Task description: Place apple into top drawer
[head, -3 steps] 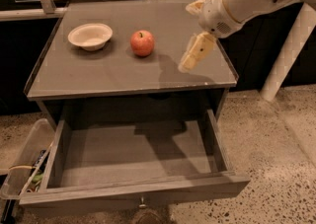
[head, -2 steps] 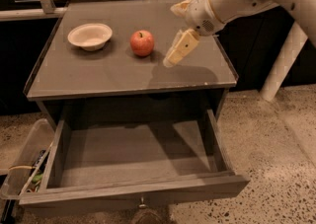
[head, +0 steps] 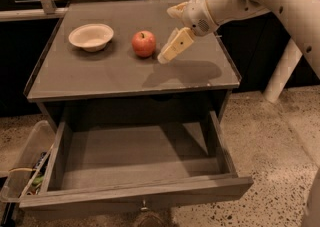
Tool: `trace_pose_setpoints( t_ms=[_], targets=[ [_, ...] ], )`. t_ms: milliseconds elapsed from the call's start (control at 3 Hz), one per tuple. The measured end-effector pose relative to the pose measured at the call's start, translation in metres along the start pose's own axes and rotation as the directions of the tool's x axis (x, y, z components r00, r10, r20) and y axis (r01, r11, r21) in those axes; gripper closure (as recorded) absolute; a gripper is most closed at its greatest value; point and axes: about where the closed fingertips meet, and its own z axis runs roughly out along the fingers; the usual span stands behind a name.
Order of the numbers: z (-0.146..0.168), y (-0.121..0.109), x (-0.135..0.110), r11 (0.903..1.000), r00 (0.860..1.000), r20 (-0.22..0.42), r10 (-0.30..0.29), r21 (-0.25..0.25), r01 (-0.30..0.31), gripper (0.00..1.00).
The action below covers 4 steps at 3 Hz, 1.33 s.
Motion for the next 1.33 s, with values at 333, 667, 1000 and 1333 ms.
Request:
trace_pose_setpoints(
  t_ms=[333,667,1000,1333],
  targets=[
    [0.001,0.003,-0.004,0.9998,1.000,-0.007,-0.019,0.010,0.019,0.00],
    [0.023,-0.008,0.002,0.9997,1.000,-0.009,-0.005,0.025,0.005,0.00],
    [0.052,-0.024,0.013,0.9987,0.999,-0.018,0.038,0.033,-0.037,0.00],
    [0.075,-0.035,0.019,0.9969,0.997,-0.011,0.075,0.026,-0.075,0.00]
  ],
)
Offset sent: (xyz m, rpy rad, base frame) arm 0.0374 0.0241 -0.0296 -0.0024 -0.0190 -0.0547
